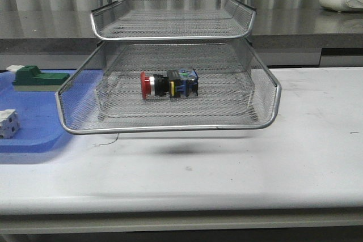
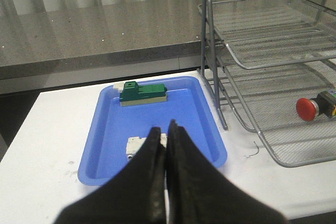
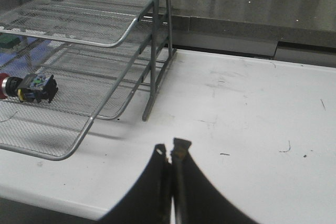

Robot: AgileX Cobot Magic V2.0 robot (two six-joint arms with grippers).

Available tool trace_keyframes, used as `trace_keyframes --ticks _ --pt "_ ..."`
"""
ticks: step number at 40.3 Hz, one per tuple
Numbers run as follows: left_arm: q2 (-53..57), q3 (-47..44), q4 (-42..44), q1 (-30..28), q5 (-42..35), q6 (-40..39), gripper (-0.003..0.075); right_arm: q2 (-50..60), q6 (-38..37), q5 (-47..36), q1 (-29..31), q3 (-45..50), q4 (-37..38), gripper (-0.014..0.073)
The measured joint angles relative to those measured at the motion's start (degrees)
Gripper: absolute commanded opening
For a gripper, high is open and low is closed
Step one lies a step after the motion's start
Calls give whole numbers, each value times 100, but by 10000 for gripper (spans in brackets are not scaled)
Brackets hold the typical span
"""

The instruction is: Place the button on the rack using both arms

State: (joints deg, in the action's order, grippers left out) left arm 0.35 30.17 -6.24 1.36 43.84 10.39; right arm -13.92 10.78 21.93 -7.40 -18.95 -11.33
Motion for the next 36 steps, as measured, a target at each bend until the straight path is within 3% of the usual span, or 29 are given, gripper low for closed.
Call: trace_keyframes --ticks 10,15,21,36 --pt "0 -74 0 0 -98 0 -19 0 0 0 0 0 0 -60" --pt "0 -366 156 0 -654 -145 -19 0 0 -10 0 0 0 -60" --pt "0 -994 499 0 -1365 -518 -19 0 0 -4 0 0 0 -60" --pt "0 -3060 552 0 -3019 -609 -19 0 0 -4 0 0 0 -60"
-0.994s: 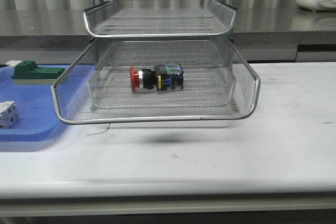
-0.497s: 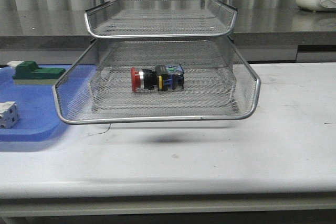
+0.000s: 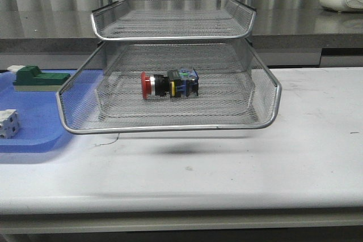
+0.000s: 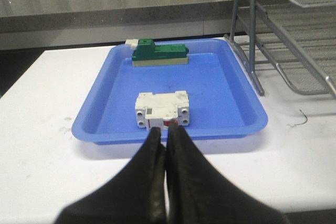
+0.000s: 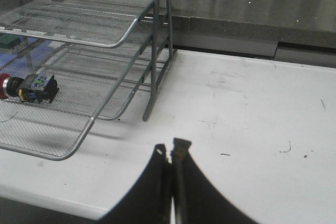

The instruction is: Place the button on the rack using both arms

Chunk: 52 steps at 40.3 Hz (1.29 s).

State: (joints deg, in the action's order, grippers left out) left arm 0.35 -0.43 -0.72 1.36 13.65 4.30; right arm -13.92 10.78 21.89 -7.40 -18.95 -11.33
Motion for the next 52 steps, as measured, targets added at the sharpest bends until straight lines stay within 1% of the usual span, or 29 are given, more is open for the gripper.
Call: trace_keyframes --ticks 9,46,52 --pt "0 0 0 0 -279 0 -19 0 0 0 0 0 0 -60" --pt "0 0 -4 0 -290 -8 -19 0 0 0 0 0 0 -60" --pt "0 0 -4 0 -290 -8 -19 151 0 -475 39 312 23 -60"
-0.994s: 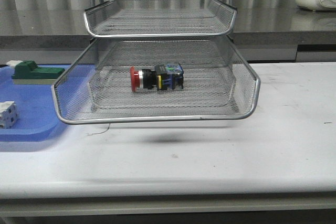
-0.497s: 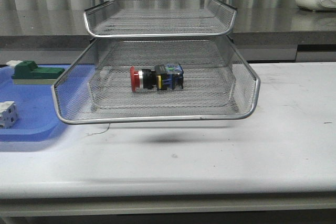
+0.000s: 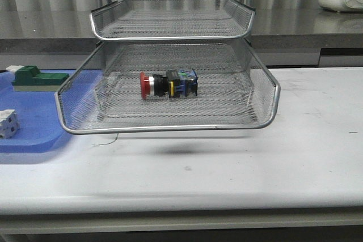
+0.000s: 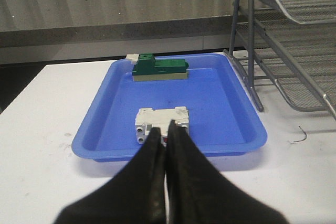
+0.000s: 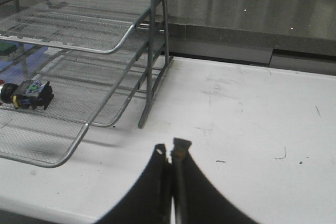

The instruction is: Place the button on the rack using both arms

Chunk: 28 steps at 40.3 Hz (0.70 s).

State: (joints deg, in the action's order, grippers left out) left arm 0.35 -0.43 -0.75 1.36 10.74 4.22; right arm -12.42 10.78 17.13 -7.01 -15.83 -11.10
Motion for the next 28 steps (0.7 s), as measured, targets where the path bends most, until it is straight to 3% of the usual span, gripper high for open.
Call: trace_keyframes --ticks 10,15,28 --pt "0 0 0 0 0 0 -19 778 0 -898 464 1222 0 -60" --pt "0 0 0 0 0 0 -19 1165 0 -812 634 1684 0 -60" --pt "0 0 0 0 -8 0 -19 1295 0 -344 704 1752 9 -60"
